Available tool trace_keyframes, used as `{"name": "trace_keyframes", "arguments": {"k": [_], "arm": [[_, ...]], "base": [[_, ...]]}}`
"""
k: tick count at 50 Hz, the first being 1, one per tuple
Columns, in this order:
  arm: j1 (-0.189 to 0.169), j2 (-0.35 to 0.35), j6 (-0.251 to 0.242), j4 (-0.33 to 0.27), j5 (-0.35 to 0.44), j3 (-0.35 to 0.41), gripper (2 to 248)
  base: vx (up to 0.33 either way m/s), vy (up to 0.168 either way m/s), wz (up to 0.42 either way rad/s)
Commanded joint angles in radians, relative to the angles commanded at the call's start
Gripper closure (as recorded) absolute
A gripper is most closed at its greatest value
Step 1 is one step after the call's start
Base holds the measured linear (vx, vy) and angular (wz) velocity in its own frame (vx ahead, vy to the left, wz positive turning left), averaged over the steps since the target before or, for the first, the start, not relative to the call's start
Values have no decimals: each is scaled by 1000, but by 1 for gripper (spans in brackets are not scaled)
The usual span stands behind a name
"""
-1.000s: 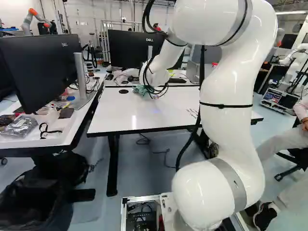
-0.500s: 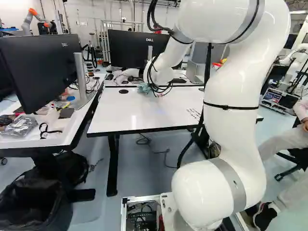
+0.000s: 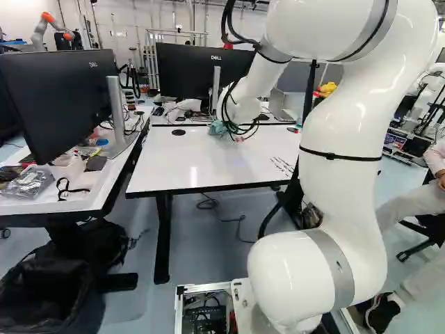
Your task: Clean the table with the green towel
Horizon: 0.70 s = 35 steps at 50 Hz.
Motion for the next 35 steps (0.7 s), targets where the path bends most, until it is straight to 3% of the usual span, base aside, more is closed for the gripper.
{"name": "trace_keyframes", "arguments": {"k": [25, 35], "arm": [[-70, -2, 0, 0, 0, -2, 213], [-76, -9, 0, 0, 0, -11, 213]], "base": [[0, 0, 0], [0, 0, 0]]}}
